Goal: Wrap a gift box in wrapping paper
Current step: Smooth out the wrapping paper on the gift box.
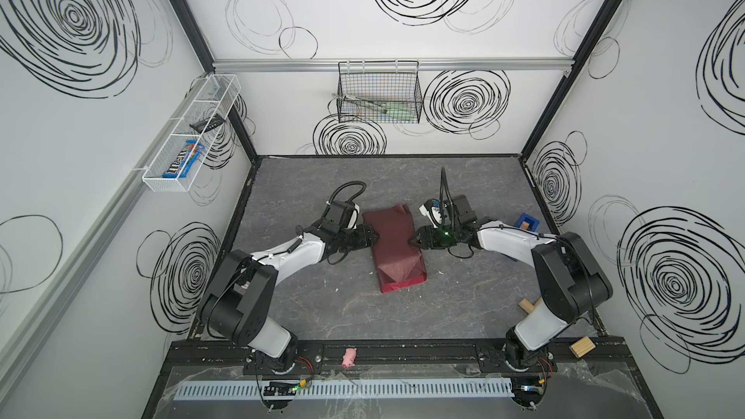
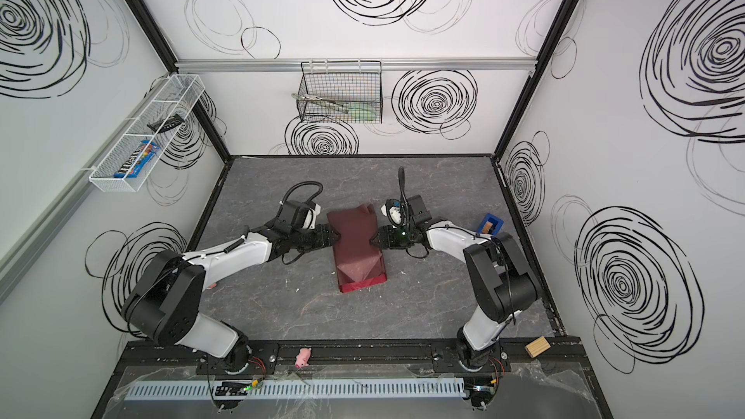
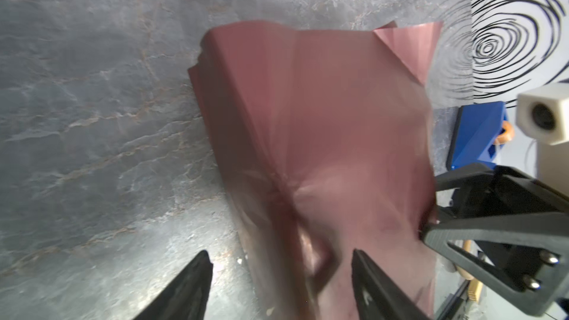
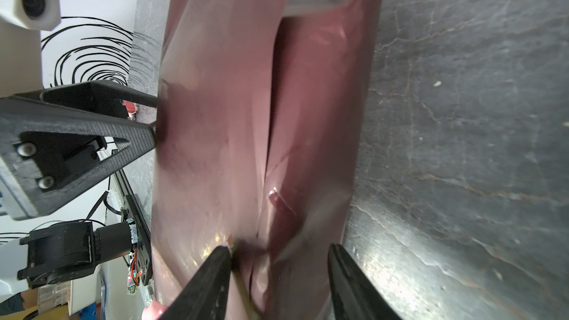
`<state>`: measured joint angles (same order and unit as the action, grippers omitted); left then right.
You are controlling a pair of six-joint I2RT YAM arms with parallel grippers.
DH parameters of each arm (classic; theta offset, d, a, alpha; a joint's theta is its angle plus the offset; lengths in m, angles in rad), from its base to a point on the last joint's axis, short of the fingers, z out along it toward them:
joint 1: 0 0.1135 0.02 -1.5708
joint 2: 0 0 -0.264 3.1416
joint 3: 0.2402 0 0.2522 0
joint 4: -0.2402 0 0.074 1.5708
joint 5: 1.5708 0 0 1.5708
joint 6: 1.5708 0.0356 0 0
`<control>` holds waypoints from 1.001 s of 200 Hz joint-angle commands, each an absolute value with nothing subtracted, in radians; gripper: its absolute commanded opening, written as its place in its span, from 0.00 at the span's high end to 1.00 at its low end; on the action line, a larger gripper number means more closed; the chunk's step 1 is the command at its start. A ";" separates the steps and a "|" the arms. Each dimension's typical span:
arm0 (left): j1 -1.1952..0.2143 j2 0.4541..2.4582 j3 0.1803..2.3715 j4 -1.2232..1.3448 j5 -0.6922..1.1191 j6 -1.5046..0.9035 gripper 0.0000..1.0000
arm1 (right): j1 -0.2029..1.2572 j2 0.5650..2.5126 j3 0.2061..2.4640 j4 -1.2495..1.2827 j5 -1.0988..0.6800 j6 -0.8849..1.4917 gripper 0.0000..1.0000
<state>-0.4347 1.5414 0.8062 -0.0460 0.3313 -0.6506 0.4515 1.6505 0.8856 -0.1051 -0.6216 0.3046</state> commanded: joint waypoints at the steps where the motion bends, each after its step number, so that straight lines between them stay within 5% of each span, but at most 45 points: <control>1: -0.451 1.565 0.796 0.038 0.367 -0.660 0.33 | 0.448 1.654 0.884 -0.094 -0.645 0.280 0.44; 37: -0.469 1.594 0.804 0.071 0.393 -0.683 0.41 | 0.449 1.651 0.878 -0.083 -0.668 0.275 0.43; 140: -0.489 1.631 0.825 0.049 0.353 -0.682 0.40 | 0.471 1.648 0.882 -0.071 -0.687 0.275 0.25; 200: -0.498 1.663 0.810 0.051 0.326 -0.668 0.41 | 0.331 1.558 0.880 -0.142 -0.682 0.289 0.04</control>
